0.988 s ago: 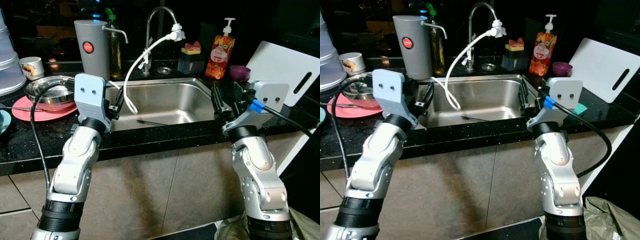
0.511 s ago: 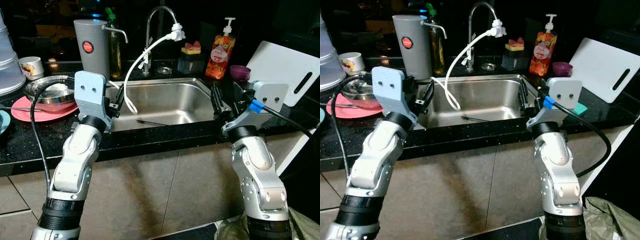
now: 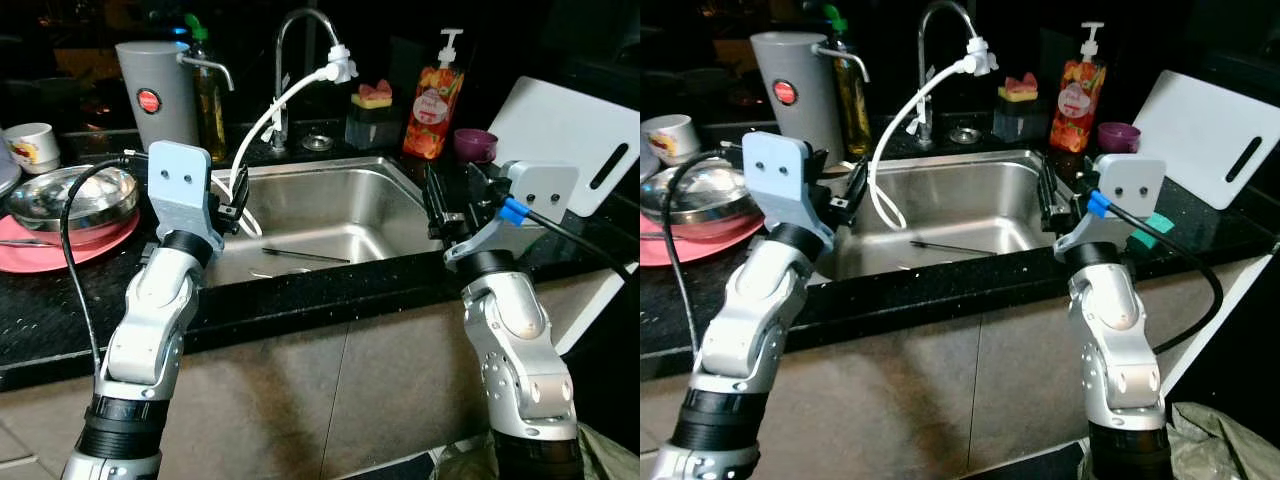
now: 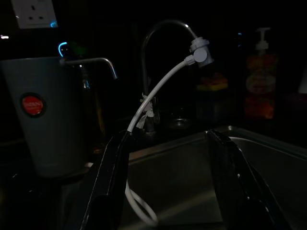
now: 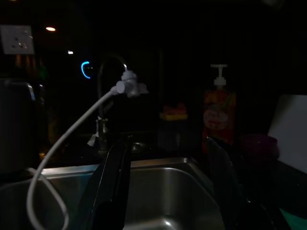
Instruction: Kitchen organization
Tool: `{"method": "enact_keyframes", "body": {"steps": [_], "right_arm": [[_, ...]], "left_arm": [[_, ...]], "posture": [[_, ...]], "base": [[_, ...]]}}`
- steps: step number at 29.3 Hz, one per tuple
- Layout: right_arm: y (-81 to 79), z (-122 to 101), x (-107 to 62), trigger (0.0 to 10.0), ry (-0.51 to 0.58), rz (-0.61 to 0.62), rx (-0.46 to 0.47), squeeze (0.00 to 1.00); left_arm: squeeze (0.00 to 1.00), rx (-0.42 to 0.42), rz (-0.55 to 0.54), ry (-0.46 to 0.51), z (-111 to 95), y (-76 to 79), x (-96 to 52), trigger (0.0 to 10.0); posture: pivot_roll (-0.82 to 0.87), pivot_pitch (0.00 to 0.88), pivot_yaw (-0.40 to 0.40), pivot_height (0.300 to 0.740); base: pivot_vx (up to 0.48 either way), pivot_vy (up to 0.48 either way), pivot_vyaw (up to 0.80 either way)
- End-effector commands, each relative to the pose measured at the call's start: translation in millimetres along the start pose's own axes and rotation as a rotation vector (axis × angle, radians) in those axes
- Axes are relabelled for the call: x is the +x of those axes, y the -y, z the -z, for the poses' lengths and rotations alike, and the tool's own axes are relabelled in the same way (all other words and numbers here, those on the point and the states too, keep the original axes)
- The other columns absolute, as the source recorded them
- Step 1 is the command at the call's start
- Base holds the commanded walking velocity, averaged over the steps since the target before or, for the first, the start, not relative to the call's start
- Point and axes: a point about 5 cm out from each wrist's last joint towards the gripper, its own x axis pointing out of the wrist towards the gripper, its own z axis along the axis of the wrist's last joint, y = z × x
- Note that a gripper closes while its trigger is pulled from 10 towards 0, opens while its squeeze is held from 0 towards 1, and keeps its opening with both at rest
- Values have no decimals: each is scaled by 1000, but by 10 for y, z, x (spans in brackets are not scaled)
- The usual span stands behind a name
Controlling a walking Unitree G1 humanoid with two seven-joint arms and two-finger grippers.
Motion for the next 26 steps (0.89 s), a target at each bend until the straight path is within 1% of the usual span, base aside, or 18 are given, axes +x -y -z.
{"method": "enact_keyframes", "body": {"steps": [1,12,21,22,26], "right_arm": [[6,-6,6,10000,12,3,2,0],[3,-6,8,10000,13,4,3,0],[10,-3,4,10000,13,7,3,0],[10,-3,4,10000,13,7,3,0],[9,-2,3,10000,13,7,3,0]], "left_arm": [[0,11,1,-7,23,-9,-7,10000],[0,14,2,-6,24,-14,-2,10000],[0,20,3,-8,28,-11,-2,10000],[0,19,2,-7,27,-11,-2,10000],[0,16,-3,-12,30,-14,-4,10000]], "posture": [[3,114,-33,740],[4,116,-31,740],[4,116,-31,740],[4,116,-31,740],[3,120,-31,740]], "base": [[368,0,0],[367,0,0],[419,0,0],[322,0,0],[0,0,0]]}}
